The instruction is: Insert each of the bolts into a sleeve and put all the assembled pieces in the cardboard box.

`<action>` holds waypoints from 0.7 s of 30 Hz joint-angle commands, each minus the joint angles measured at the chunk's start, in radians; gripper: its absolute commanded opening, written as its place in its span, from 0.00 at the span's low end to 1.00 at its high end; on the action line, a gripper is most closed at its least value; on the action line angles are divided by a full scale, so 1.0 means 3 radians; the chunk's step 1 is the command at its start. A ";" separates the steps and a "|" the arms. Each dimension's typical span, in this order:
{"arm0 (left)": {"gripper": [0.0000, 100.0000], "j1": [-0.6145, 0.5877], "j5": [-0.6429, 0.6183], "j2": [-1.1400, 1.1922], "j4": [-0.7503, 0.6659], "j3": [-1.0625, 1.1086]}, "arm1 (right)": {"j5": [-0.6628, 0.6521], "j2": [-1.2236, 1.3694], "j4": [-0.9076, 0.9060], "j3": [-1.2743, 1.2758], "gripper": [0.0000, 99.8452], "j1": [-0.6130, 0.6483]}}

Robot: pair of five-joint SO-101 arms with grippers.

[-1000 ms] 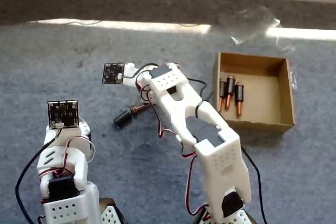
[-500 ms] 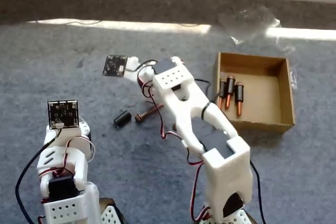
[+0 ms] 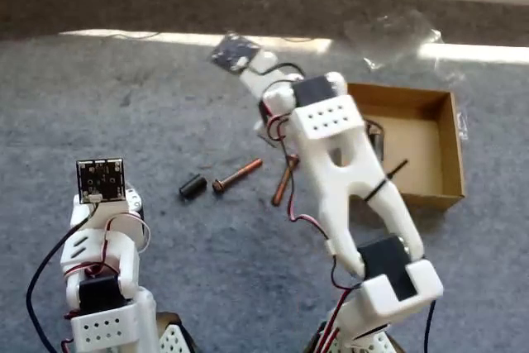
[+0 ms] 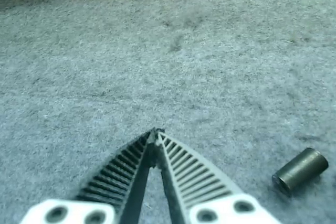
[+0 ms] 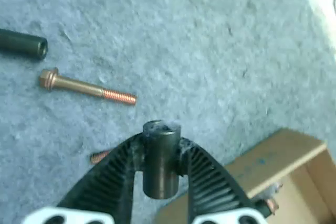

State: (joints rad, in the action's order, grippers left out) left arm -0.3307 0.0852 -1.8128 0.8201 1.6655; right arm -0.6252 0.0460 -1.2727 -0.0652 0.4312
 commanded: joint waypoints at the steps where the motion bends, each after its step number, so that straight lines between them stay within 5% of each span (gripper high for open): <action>1: 0.00 -0.0023 0.0020 -0.0059 -0.0077 -0.0023 | 0.0245 -0.0355 -0.0115 0.0059 0.00 -0.0238; 8: 0.00 -0.0023 0.0020 -0.0059 -0.0077 -0.0023 | 0.0931 -0.0642 -0.0105 0.0841 0.00 -0.0294; 21: 0.00 -0.0018 0.0020 -0.0059 -0.0077 -0.0018 | 0.1110 -0.0667 0.0616 0.2038 0.00 -0.0355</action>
State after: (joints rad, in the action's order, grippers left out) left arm -0.3307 0.0852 -1.8128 0.8201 1.6655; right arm -0.3000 -0.0997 -1.1669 0.5178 0.3422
